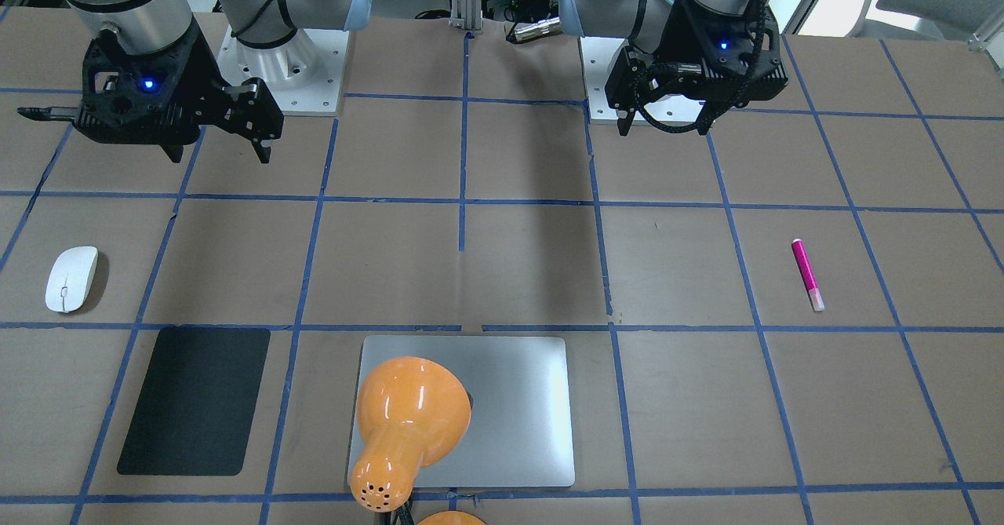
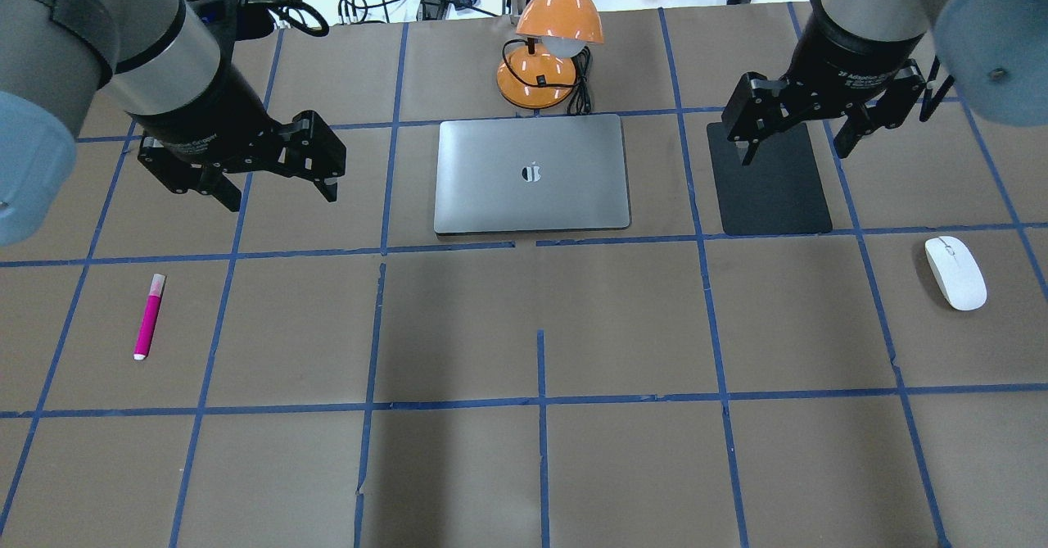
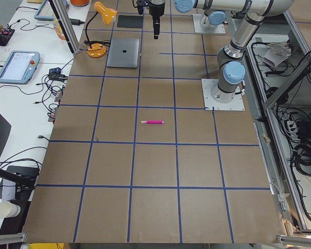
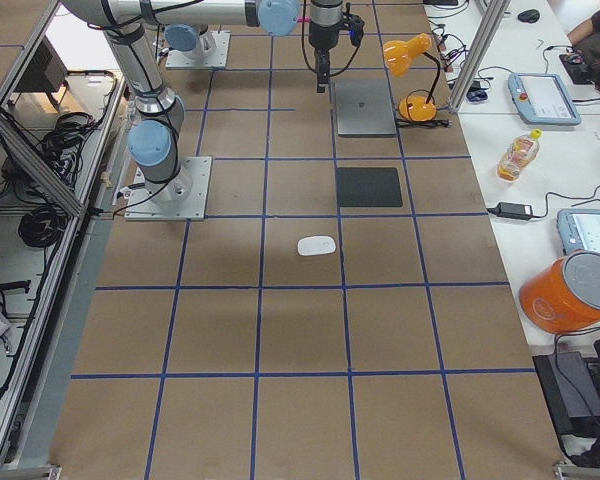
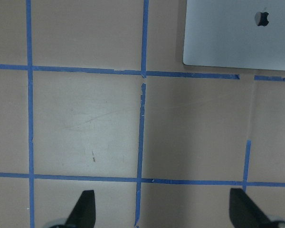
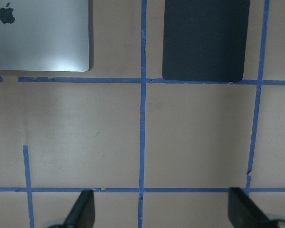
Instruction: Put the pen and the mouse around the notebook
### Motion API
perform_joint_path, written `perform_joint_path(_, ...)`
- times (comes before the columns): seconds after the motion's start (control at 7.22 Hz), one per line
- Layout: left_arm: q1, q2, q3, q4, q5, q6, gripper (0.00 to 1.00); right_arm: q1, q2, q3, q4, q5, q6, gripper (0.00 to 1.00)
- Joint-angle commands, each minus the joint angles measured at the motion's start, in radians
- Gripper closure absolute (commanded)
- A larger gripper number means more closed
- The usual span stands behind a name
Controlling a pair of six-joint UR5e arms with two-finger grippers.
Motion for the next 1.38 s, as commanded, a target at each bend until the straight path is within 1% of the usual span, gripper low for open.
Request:
perform_joint_path(0.0, 0.000, 0.001, 0.000, 0.000, 0.001, 0.000, 0.00, 0.000, 0.000, 0.000, -0.001, 0.001, 0.000, 0.00)
perform_joint_path(0.42, 0.035, 0.022, -0.008, -0.023, 0.009, 0.012, 0.00, -0.006, 0.001, 0.001, -0.002, -0.011, 0.002, 0.00)
perform_joint_path(0.55, 0.108, 0.022, -0.011, -0.037, 0.011, 0.046, 0.00, -0.061, 0.003, 0.003, -0.004, -0.014, -0.015, 0.00)
perform_joint_path(0.69, 0.232, 0.021, -0.020, -0.060, 0.067, 0.171, 0.00, -0.175, 0.004, 0.008, -0.007, -0.003, -0.065, 0.00)
perform_joint_path(0.83, 0.342, 0.019, -0.063, -0.054, 0.120, 0.386, 0.00, -0.271, 0.013, 0.014, -0.019, 0.001, -0.175, 0.00)
perform_joint_path(0.97, 0.450, 0.003, -0.115, -0.013, 0.118, 0.526, 0.00, -0.326, 0.079, 0.018, -0.076, -0.002, -0.260, 0.00)
perform_joint_path(1.11, 0.539, -0.040, -0.179, 0.143, 0.113, 0.651, 0.00, -0.362, 0.128, 0.021, -0.170, -0.012, -0.321, 0.00)
perform_joint_path(1.25, 0.593, -0.085, -0.259, 0.313, 0.112, 0.777, 0.00, -0.418, 0.182, 0.044, -0.217, -0.018, -0.396, 0.00)
